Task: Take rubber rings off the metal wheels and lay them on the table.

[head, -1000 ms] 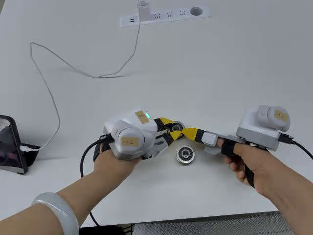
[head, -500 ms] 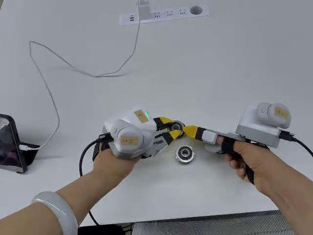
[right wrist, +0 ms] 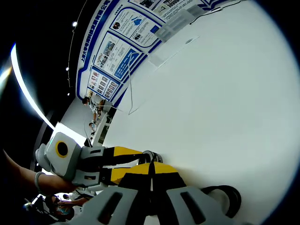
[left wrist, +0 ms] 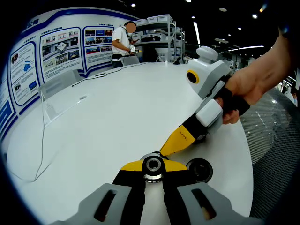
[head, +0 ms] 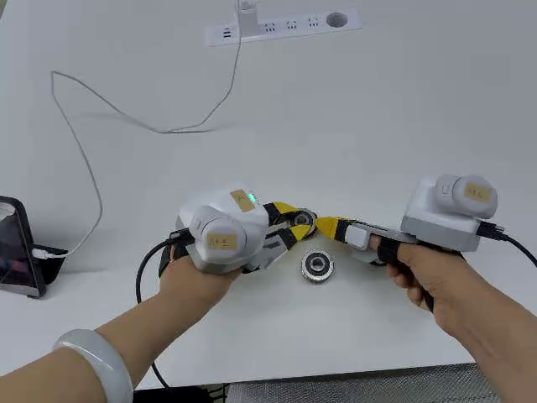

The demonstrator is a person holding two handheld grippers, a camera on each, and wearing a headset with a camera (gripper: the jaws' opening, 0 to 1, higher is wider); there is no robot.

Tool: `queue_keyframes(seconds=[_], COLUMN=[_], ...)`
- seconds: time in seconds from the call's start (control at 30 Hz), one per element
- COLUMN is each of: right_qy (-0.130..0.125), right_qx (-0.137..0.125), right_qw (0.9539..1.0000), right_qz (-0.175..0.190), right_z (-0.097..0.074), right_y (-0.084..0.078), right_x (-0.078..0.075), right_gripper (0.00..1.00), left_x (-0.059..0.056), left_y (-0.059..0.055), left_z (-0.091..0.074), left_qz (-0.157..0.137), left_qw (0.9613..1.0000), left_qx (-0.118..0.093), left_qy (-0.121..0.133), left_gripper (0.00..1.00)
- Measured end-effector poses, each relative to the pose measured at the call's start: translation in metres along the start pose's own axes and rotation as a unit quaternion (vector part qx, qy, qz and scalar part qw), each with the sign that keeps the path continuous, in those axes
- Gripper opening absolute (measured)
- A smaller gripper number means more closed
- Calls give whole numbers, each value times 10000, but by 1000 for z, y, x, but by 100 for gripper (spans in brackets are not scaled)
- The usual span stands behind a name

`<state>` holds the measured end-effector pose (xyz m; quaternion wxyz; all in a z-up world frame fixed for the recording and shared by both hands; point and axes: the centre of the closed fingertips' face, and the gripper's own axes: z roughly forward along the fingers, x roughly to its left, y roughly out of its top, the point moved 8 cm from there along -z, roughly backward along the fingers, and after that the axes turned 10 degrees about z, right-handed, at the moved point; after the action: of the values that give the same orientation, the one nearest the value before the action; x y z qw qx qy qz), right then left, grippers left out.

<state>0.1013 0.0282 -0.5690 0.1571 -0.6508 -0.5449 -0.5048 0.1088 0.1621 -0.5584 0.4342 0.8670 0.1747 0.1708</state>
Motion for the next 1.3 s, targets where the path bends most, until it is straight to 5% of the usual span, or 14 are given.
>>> queue_keyframes(seconds=[0.87, 1.3], right_qy=[198, 89], right_qx=[77, 85], right_qw=[9998, 9996], right_qz=[16, -244], right_z=[2, 3], right_y=[-1, -1], right_x=[13, 12], right_gripper=[1, 6], left_x=[-1, 0], left_y=[0, 0], left_z=[0, -1], left_qz=[-14, -18], left_qw=[10000, 10000], left_qx=[1, -9], left_qy=[-1, -3], left_gripper=[13, 13])
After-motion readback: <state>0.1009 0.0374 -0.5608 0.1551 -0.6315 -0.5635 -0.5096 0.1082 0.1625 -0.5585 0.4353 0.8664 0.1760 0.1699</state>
